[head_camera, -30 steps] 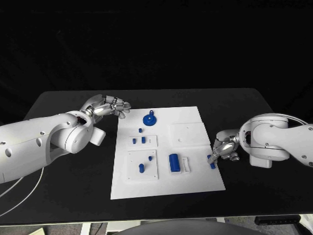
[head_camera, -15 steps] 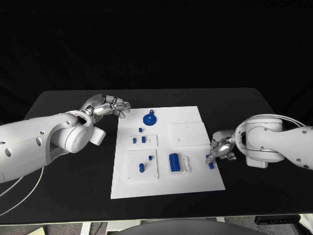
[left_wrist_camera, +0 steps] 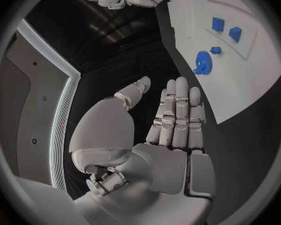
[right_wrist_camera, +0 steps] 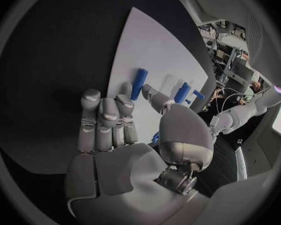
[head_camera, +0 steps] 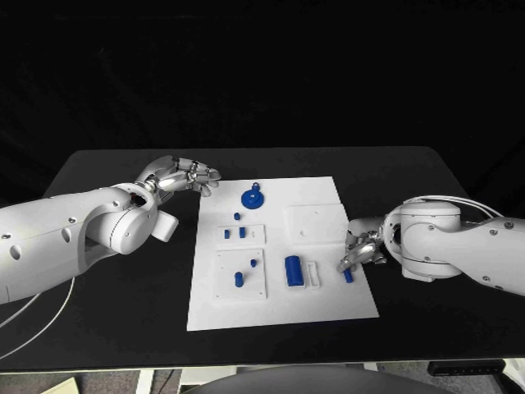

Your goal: Assemble the parts on the task board

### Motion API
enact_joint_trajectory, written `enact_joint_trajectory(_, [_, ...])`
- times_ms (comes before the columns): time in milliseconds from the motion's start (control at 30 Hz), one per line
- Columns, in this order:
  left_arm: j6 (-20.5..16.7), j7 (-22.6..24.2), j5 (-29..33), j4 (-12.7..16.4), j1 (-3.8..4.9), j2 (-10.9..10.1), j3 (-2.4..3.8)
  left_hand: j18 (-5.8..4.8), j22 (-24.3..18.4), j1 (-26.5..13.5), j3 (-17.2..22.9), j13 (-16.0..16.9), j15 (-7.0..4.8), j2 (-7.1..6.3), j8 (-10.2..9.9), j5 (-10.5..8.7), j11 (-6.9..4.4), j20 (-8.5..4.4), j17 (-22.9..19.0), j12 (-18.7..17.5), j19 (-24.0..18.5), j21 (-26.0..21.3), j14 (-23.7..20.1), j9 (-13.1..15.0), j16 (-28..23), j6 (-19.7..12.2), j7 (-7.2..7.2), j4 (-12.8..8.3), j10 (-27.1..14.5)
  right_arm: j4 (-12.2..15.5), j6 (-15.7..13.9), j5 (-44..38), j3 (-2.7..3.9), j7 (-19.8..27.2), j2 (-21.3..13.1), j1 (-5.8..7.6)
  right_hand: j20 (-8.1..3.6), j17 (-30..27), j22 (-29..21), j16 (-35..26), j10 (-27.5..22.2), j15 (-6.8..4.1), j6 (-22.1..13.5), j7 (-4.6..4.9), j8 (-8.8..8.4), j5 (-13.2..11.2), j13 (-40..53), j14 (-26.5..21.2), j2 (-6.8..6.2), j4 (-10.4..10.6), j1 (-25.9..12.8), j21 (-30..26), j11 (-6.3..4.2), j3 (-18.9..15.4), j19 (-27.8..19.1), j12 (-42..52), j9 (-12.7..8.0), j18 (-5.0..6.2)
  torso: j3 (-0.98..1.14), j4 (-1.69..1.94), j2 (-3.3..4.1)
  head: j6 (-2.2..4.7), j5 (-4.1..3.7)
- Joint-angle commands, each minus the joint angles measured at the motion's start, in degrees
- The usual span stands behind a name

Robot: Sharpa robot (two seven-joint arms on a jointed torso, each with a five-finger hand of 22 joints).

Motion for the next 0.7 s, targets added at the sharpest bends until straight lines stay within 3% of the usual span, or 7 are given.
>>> enact_joint_trajectory(33, [0.8,0.2,0.2,0.2,0.05,0.0,0.04,-0.86,0.1,0.0,-0.1,0.1,0.03,0.48,0.2,0.18,-0.17,-0.5,0.1,-0.2,0.1,-0.4,0.4,-0.1,-0.2,-0.5,-0.05,0.3,-0.3,0.1,2.0,-2.2,-0.87,-0.4,0.5,-1.14,-0.2,0.1,0.6,0.0,-0.3,-0.36,-0.7,0.2,-2.86,-0.1,0.0,0.1,0.56,-0.4,0.0,-0.2,-0.28,-0.1,-0.2,0.2,-6.3,1.66,-0.03,-0.03,-0.01,-0.1,0.07])
enact_joint_trajectory(333, [0.8,0.2,0.1,0.2,0.05,-0.1,0.04,-0.86,0.1,0.0,-0.1,0.1,0.04,0.46,0.2,0.18,-0.16,-0.5,0.1,-0.2,0.1,-0.4,0.4,-0.1,-0.2,-0.5,-0.05,0.3,-0.3,1.4,3.8,-2.8,-0.92,-0.4,0.4,-1.28,-0.03,-0.1,0.7,-0.3,-0.8,-0.03,-1.5,0.56,-3.57,-0.1,-0.1,-0.1,-0.46,-1.7,1.2,-0.4,0.07,0.1,-0.7,-0.2,-6.6,1.66,-0.07,-0.02,-0.02,-0.35,-0.06])
enact_joint_trajectory(400, [0.8,0.2,0.1,0.2,0.05,-0.1,0.04,-0.86,0.1,0.0,-0.1,0.1,0.04,0.46,0.2,0.18,-0.16,-0.5,0.1,-0.2,0.1,-0.4,0.4,-0.1,-0.2,-0.5,-0.05,0.3,-0.3,1.7,4.0,-2.8,-0.92,-0.4,0.3,-1.36,-0.01,-0.1,0.7,-0.4,-0.9,0.23,-2.7,0.94,-4.41,-0.1,-0.1,-0.2,-1.27,-2.2,2.0,-0.5,0.41,0.4,-0.8,-0.3,-7.1,1.66,-0.07,-0.02,-0.02,-0.4,-0.1])
enact_joint_trajectory(700, [0.8,0.2,0.1,0.2,0.05,-0.1,0.04,-0.86,0.1,0.0,-0.1,0.1,0.04,0.46,0.2,0.17,-0.16,-0.5,0.1,-0.2,0.1,-0.4,0.4,-0.1,-0.3,-0.5,-0.04,0.3,-0.3,2.3,4.1,-4.8,-0.93,-0.5,0.0,-1.67,0.16,-0.2,0.7,-0.5,-1.1,0.68,-3.2,1.38,-5.07,-0.1,-0.1,-0.1,-2.28,-2.3,3.2,-0.5,0.85,1.3,-0.9,-0.3,-7.8,1.66,-0.06,-0.07,-0.03,-0.53,-0.22])
